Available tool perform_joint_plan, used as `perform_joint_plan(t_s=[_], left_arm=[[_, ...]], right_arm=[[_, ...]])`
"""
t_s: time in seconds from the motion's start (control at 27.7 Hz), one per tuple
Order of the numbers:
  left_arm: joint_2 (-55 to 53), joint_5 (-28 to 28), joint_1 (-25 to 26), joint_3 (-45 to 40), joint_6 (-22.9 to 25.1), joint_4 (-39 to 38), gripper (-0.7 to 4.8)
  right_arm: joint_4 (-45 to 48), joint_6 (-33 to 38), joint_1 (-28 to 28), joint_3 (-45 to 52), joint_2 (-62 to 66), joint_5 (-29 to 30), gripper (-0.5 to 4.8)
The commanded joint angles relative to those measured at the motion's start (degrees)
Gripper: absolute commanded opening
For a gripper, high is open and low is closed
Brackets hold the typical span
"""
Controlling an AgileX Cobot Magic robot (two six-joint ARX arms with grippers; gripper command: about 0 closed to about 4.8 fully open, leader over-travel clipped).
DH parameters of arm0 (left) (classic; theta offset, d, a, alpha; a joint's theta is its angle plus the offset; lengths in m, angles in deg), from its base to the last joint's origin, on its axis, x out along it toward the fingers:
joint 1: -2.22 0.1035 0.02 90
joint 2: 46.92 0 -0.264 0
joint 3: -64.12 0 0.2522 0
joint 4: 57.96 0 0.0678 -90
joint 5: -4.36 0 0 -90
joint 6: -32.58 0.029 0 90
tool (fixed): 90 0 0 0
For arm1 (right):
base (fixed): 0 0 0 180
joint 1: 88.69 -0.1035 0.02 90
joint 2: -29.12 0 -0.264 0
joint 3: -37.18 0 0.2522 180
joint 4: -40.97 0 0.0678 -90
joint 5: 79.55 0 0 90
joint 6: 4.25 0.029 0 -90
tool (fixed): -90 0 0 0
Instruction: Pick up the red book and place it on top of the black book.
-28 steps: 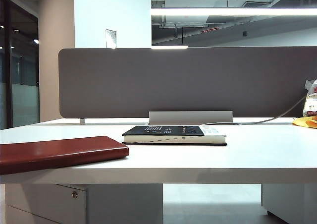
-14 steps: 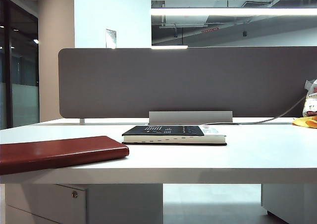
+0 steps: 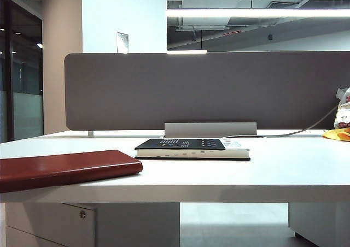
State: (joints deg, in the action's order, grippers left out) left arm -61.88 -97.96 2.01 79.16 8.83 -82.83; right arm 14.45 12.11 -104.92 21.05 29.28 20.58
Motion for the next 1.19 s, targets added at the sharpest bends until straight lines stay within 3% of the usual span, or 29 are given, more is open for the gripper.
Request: perform_joint_plan(t_s=[0.04,0.32,0.65,0.83,1.15,1.19], left_arm=[[-2.78,0.76,-0.44,0.0,-1.2,-1.09,-0.03],[-9.6,0.39,-0.5,-0.07,-4.11,0.26,-0.03],[-14.93,-5.84,-0.5,-0.04,-8.0,4.52,-0.03],[-15.28,-5.97,-0.5,-0.04,-9.73,4.87,-0.03],[-15.28,-9.14,-0.5,-0.04,-18.71,5.09,-0.01],[-15.28,-9.88,-0.5,-0.04,-19.28,5.25,0.54]], right_arm=[[0.96,0.07,0.0,-0.22,0.0,-0.13,0.49],[0.96,0.07,0.0,-0.22,0.0,-0.13,0.49],[0.96,0.07,0.0,-0.22,0.0,-0.04,0.49],[0.96,0.07,0.0,-0.22,0.0,0.02,0.49],[0.96,0.07,0.0,-0.22,0.0,0.02,0.49],[0.94,0.07,0.0,-0.22,0.0,0.02,0.49]])
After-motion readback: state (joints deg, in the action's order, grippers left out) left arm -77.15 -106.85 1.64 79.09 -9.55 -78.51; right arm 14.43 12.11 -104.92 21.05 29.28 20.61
